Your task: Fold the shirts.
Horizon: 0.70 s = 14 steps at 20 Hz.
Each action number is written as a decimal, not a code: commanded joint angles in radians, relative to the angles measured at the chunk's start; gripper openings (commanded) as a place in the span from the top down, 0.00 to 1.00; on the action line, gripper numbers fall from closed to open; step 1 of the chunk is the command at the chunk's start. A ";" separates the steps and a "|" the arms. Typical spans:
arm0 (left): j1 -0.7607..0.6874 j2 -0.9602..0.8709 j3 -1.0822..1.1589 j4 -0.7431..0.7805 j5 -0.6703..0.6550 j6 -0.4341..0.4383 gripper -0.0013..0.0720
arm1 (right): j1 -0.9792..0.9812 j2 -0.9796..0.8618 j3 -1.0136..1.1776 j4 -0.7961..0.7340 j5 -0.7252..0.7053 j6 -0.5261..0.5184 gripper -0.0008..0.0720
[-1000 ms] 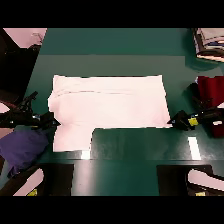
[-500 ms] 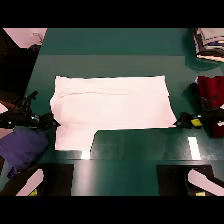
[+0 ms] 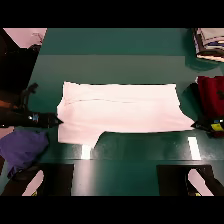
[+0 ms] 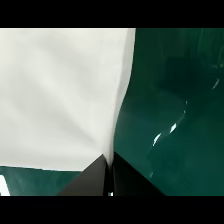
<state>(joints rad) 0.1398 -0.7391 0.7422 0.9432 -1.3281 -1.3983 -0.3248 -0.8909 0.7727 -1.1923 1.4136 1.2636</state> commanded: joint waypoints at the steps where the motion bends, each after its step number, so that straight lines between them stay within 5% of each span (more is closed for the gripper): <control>1: -0.011 -0.057 0.108 -0.005 0.129 0.014 0.95 | 0.077 -0.066 0.109 0.021 -0.079 0.047 0.97; 14: -0.011 -0.673 0.479 -0.064 0.425 0.072 0.95 | 0.267 -0.653 0.650 0.024 -0.159 0.200 0.97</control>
<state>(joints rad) 0.1280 -1.3090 1.1572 0.9150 -0.9894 -1.3499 -0.0769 -1.4334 1.3155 -1.1694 1.2652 1.4158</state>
